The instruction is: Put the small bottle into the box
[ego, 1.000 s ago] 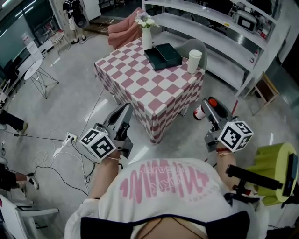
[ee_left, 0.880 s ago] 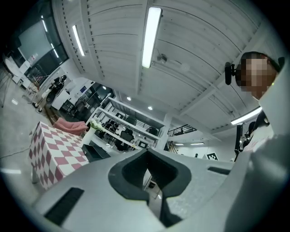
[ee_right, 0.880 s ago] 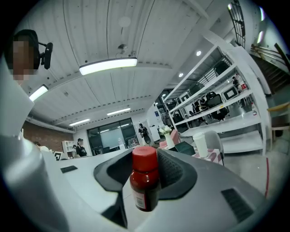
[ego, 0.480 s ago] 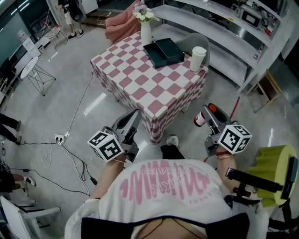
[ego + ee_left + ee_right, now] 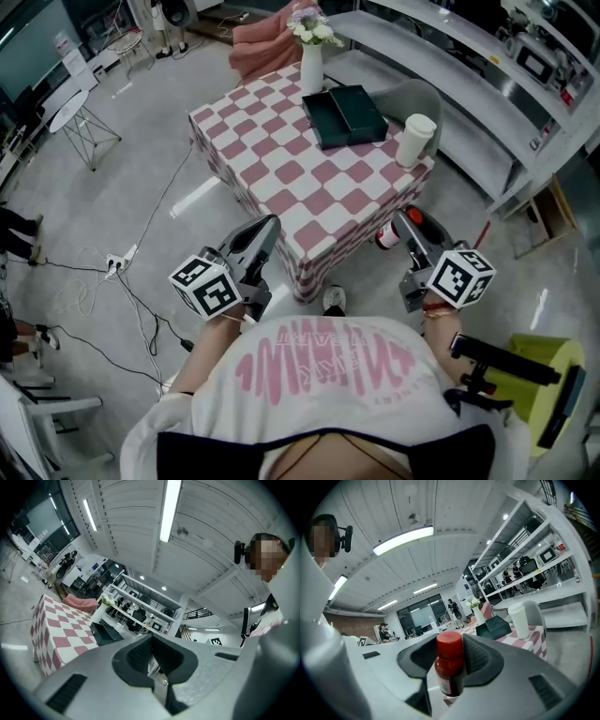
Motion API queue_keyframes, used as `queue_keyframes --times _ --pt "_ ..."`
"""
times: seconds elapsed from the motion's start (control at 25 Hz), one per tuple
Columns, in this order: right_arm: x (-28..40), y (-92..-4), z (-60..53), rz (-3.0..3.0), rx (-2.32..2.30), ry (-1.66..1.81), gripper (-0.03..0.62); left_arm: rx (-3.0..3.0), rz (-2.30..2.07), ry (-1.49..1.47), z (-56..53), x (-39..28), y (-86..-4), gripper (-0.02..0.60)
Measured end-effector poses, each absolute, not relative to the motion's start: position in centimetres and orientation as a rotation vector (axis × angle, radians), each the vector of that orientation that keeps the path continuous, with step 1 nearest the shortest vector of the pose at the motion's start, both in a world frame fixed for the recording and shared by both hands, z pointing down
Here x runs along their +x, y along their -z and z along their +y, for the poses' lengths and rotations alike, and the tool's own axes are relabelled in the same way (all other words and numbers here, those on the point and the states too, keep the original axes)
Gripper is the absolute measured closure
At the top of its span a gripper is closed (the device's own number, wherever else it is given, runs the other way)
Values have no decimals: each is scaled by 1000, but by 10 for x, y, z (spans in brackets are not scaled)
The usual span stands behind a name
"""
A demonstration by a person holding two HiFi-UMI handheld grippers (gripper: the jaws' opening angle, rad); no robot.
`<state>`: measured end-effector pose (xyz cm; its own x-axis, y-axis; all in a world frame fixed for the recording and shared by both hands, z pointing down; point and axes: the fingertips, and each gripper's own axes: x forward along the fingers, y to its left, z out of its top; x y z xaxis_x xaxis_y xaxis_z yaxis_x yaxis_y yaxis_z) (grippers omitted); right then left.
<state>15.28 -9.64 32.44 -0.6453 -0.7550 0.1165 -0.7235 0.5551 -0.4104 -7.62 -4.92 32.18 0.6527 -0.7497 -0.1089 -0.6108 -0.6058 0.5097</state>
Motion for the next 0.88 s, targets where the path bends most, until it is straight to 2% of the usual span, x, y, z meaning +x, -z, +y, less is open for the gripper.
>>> queue_keyframes --times 0.36,0.88 --pt "136 -292 -210 2786 -1085 597 439 2470 -1168 526 -142 -71 -274 574" --pt "112 -289 -333 2961 -921 526 439 2282 -1468 653 -205 -105 -279 574"
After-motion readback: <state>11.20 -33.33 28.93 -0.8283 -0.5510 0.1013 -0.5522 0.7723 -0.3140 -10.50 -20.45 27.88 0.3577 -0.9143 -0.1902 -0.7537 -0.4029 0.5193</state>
